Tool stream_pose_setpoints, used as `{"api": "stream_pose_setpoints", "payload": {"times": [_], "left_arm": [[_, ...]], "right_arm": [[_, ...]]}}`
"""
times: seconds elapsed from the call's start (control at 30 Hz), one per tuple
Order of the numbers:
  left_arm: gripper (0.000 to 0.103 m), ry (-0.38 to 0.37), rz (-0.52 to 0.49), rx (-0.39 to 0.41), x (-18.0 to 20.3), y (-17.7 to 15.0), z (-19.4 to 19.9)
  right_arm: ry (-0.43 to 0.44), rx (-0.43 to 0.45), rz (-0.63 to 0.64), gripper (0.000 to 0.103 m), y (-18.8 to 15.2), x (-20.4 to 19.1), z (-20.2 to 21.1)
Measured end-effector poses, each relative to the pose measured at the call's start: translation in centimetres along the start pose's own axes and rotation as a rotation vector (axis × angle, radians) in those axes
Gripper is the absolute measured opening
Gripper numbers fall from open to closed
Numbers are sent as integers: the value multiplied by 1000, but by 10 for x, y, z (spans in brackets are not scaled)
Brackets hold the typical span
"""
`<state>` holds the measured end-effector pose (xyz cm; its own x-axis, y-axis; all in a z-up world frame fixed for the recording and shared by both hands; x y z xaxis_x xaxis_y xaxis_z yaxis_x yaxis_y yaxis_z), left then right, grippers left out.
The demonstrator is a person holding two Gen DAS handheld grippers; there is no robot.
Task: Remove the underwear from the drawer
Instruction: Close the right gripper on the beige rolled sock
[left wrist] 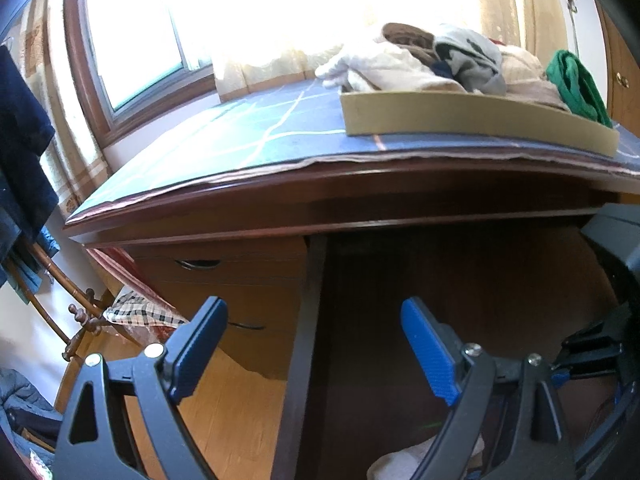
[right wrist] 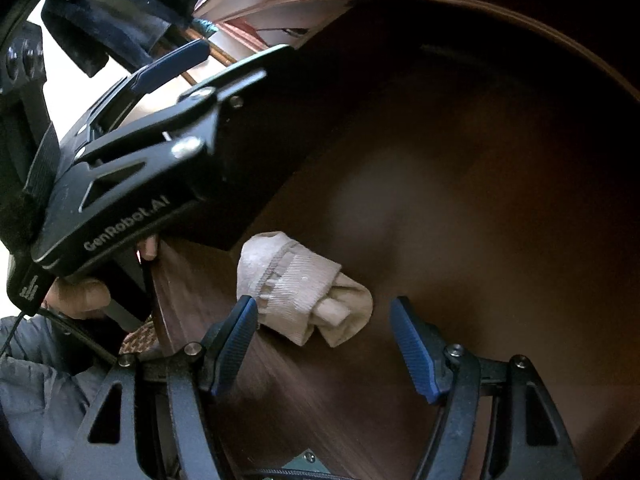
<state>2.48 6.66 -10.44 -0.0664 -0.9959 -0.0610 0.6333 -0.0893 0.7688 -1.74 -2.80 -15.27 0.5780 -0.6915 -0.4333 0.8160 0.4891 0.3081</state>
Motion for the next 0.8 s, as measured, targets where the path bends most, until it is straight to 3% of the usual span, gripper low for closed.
{"api": "stream_pose_setpoints", "payload": {"times": [0.2, 0.37, 0.47, 0.63, 0.73, 0.8], "left_arm": [[91, 57, 15, 30, -5, 5, 4], [91, 96, 121, -6, -28, 10, 2], [91, 81, 167, -31, -37, 9, 0], [91, 116, 158, -28, -36, 7, -4], [91, 132, 175, -19, -39, 7, -5], [91, 143, 189, -26, -45, 6, -7]], "right_arm": [[8, 8, 15, 71, -7, -1, 2], [13, 9, 10, 71, -7, 5, 5], [9, 12, 16, 71, -6, 4, 5], [-39, -27, 68, 71, 0, -7, -2], [-60, -33, 99, 50, 4, -13, -5], [-56, -53, 100, 45, 7, -13, -9]]}}
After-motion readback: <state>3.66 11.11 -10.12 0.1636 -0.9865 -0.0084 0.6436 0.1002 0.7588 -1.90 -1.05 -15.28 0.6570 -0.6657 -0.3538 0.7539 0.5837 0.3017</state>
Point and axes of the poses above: each gripper's, at about its wrist camera, not at the fingertips, and z roughly against the way its jaws point, x to its right, y to its top, the point moved 4 cm from there along -z, roughly the way its jaws point, and after that the axes turned 9 degrees about z, right-handed, at the moved point
